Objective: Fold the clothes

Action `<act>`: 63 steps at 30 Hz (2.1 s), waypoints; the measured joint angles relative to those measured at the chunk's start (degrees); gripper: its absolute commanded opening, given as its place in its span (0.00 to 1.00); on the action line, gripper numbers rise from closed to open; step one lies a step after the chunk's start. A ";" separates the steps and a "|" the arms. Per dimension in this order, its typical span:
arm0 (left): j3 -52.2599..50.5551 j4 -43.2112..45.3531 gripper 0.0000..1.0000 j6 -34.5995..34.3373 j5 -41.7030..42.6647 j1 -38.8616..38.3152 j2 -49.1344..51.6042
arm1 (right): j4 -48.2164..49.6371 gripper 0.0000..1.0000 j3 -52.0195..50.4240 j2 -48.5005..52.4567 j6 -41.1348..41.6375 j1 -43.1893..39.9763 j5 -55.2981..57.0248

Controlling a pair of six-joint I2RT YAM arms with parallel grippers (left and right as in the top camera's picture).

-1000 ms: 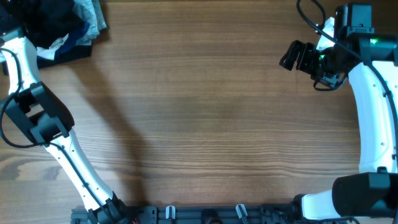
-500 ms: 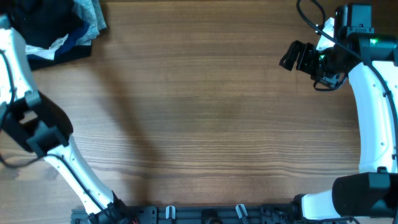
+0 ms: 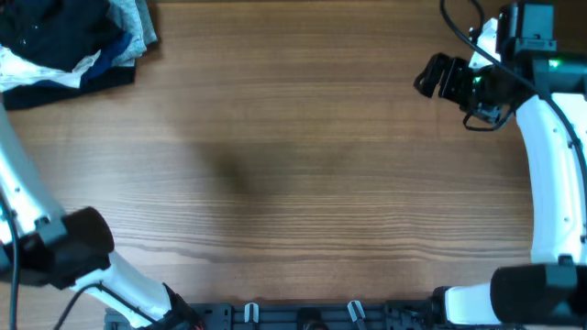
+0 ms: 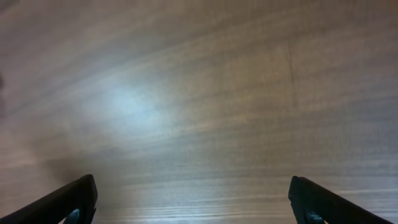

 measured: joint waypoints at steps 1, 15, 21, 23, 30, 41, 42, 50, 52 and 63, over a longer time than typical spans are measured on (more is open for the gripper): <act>-0.07 -4.48 1.00 0.57 0.31 0.00 -1.27 | 0.96 1.00 0.00 -1.42 -0.17 0.00 0.00; -0.09 -36.72 1.00 10.10 2.01 -0.76 -24.44 | 0.87 0.95 0.46 -26.53 -1.53 0.00 0.11; -0.39 -41.20 1.00 13.03 2.23 -2.38 -36.20 | -0.81 0.90 0.11 -30.34 -1.51 0.00 0.26; -1.49 -41.18 1.00 13.38 2.25 -2.38 -40.63 | -0.79 0.90 -1.27 -31.52 -1.51 0.00 0.26; -10.64 -40.85 1.00 13.81 2.25 -2.38 -59.32 | 7.04 1.00 -14.03 -36.30 -0.42 0.00 1.81; -13.11 -40.02 1.00 14.08 -0.57 -2.38 -68.19 | 12.50 1.00 -17.97 -30.82 7.30 0.00 5.84; -13.22 -40.00 1.00 14.14 -0.61 -2.38 -68.19 | 12.52 1.00 -17.97 -30.01 7.65 0.00 5.86; -13.46 -40.04 1.00 14.23 -1.22 -2.38 -68.19 | 12.98 1.00 -18.01 -23.82 9.38 0.00 6.03; -13.49 -40.06 1.00 14.23 -1.22 -2.38 -68.19 | 13.97 1.00 -18.03 -23.61 10.25 0.00 6.03; -13.49 -40.06 1.00 14.23 -1.25 -2.38 -68.19 | 15.37 1.00 -18.05 -29.29 11.93 0.00 3.37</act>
